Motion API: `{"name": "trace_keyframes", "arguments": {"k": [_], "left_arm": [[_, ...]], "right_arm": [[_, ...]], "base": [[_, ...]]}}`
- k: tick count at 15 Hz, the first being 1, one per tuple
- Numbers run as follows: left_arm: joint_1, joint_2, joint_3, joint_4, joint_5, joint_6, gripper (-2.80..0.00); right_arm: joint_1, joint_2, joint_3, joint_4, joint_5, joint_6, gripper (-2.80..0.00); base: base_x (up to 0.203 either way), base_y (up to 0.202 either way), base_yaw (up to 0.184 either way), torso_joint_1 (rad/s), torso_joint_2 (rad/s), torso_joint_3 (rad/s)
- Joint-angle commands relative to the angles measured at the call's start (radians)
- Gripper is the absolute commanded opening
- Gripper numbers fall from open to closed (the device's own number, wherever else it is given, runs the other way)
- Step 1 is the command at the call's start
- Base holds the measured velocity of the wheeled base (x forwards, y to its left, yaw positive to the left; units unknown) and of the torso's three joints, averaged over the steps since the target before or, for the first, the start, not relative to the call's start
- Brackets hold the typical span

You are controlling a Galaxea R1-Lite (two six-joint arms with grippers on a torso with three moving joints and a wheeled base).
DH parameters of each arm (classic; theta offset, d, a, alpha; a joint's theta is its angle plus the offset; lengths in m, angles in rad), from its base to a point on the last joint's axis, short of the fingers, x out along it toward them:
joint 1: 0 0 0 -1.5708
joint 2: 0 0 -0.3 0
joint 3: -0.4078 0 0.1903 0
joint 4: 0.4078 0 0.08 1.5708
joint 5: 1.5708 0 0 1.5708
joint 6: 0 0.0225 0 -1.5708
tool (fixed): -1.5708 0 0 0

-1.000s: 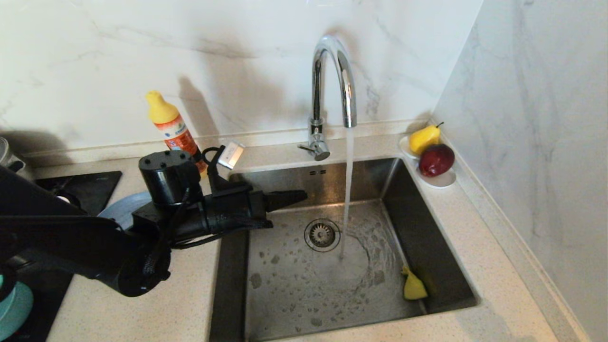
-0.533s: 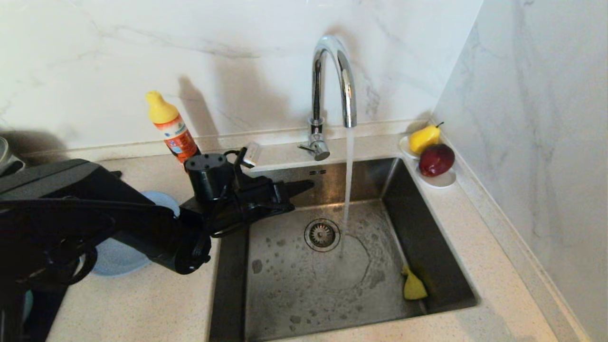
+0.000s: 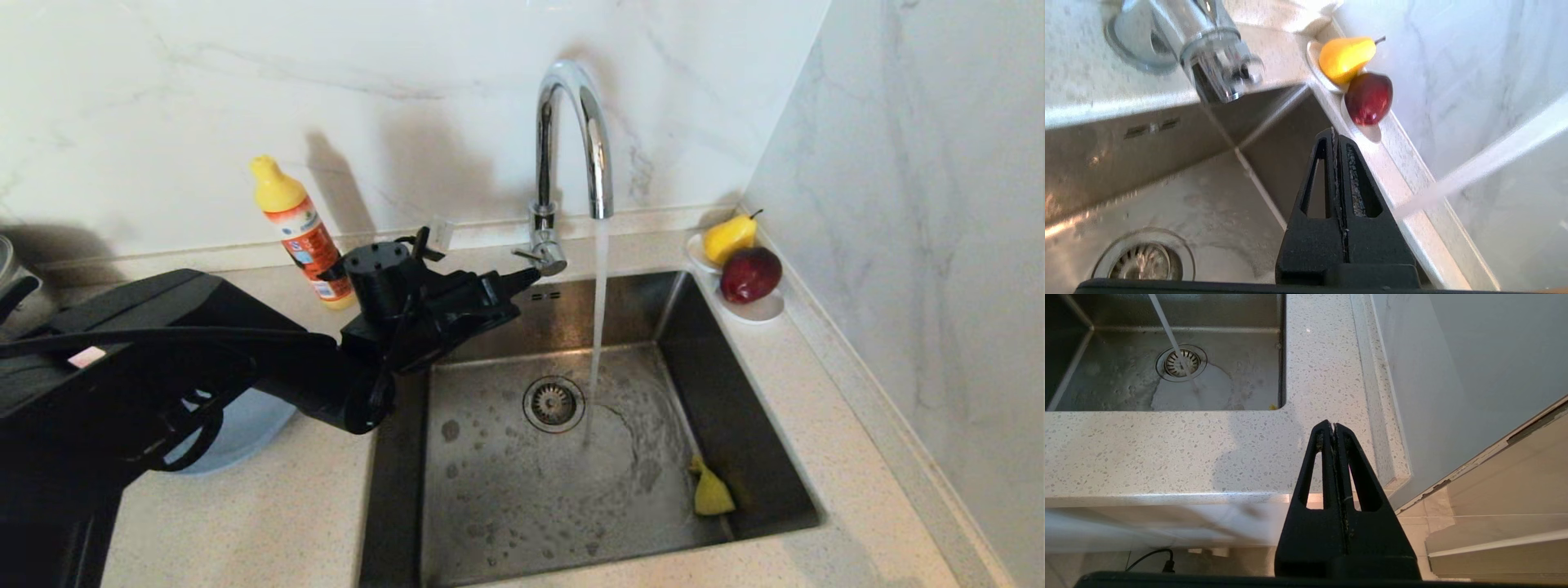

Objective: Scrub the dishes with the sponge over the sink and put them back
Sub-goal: Turn off the faucet

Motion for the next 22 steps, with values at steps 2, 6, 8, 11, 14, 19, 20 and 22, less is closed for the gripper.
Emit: {"name": "trace_keyframes", "arguments": {"k": [2, 6, 8, 11, 14, 19, 20, 22], "left_arm": [[0.0, 0.05, -0.056, -0.007, 0.012, -0.009, -2.8], [0.0, 0.091, -0.122, 0.003, 0.086, -0.011, -2.8], [0.0, 0.102, -0.17, 0.022, 0.112, -0.018, -2.8], [0.002, 0.111, -0.232, 0.053, 0.133, -0.036, -2.8], [0.002, 0.134, -0.27, 0.064, 0.135, -0.038, -2.8], [0.015, 0.167, -0.308, 0.066, 0.14, -0.052, -2.8], [0.02, 0.169, -0.32, 0.068, 0.156, -0.062, -2.8], [0.02, 0.16, -0.328, 0.067, 0.173, -0.067, -2.8]], "right_arm": [[0.0, 0.0, 0.0, 0.0, 0.001, 0.0, -2.8], [0.0, -0.001, 0.0, 0.0, 0.002, 0.0, -2.8], [0.0, 0.0, 0.0, 0.0, 0.0, 0.0, -2.8], [0.0, -0.001, 0.0, 0.0, 0.002, 0.0, -2.8], [0.0, -0.001, 0.0, 0.0, 0.001, 0.0, -2.8], [0.0, -0.001, 0.0, 0.0, 0.0, 0.0, -2.8], [0.0, -0.001, 0.0, 0.0, 0.001, 0.0, -2.8], [0.0, 0.0, 0.0, 0.0, 0.0, 0.0, -2.8]], "base": [[0.0, 0.0, 0.0, 0.0, 0.0, 0.0], [0.0, 0.0, 0.0, 0.0, 0.0, 0.0], [0.0, 0.0, 0.0, 0.0, 0.0, 0.0], [0.0, 0.0, 0.0, 0.0, 0.0, 0.0], [0.0, 0.0, 0.0, 0.0, 0.0, 0.0], [0.0, 0.0, 0.0, 0.0, 0.0, 0.0], [0.0, 0.0, 0.0, 0.0, 0.0, 0.0], [0.0, 0.0, 0.0, 0.0, 0.0, 0.0]]}}
